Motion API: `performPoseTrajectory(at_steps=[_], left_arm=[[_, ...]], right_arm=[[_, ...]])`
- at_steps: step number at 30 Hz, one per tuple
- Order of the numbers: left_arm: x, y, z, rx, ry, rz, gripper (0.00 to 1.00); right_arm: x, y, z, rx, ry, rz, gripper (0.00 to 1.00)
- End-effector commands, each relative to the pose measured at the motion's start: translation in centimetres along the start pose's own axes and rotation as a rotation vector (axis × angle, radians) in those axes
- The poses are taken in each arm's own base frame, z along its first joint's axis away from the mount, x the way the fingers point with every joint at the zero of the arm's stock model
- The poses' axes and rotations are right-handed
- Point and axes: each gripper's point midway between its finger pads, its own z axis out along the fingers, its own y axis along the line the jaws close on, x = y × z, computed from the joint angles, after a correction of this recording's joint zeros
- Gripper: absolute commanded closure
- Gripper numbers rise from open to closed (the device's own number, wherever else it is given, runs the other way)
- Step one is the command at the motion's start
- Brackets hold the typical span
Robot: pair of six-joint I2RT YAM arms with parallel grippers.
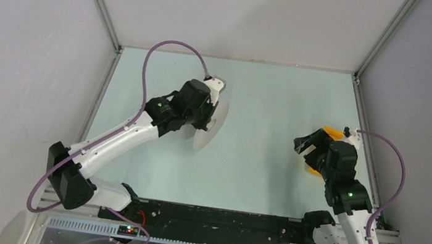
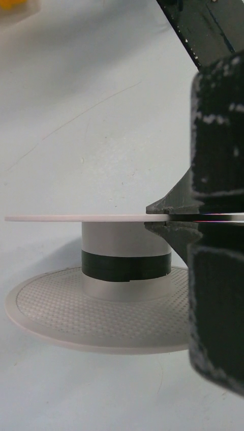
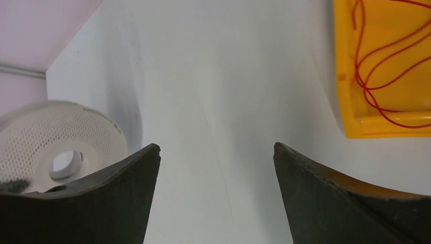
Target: Wrap the cables
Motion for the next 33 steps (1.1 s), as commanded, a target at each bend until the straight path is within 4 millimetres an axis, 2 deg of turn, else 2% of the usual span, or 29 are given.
performPoseTrajectory(at_steps=[1,2,3,6,8,12,15,23,29,33], left_arm=[[-1.3,-0.6,0.0,-0.020,-0.056,0.024,1.00],[-0.9,-1.5,0.1,0.019,-0.045,0.046,0.99],[-0.6,-1.9,0.1,0.038,-0.038,0.066,0.98],[0.2,-3.0,0.0,0.097,-0.017,0.076,0.95],[0.7,-3.0,0.1,0.099,-0.006,0.075,0.94],[2.0,-3.4,0.5,0.137,0.029,0.112,0.90],[2.2,-3.9,0.5,0.164,0.038,0.129,0.87],[2.8,-5.1,0.4,0.240,0.064,0.131,0.67],[2.5,-5.9,-0.3,0.289,0.055,0.129,0.62],[2.6,-6.4,-0.5,0.320,0.060,0.129,0.60]], right_arm=[[-0.6,-1.7,0.5,0.084,-0.013,0.074,0.14],[-0.8,-2.6,0.5,0.131,-0.022,0.085,0.15],[-1.5,-3.7,0.6,0.182,-0.045,0.108,0.15],[-1.9,-6.1,0.8,0.287,-0.055,0.167,0.20],[-2.5,-8.3,0.8,0.374,-0.079,0.220,0.22],[-2.9,-10.7,1.2,0.463,-0.098,0.282,0.28],[-3.3,-11.7,1.7,0.485,-0.112,0.303,0.34],[-4.8,-14.8,3.5,0.556,-0.160,0.391,0.37],[-5.1,-16.1,5.2,0.569,-0.171,0.438,0.38],[-4.8,-17.9,6.2,0.641,-0.169,0.425,0.39]])
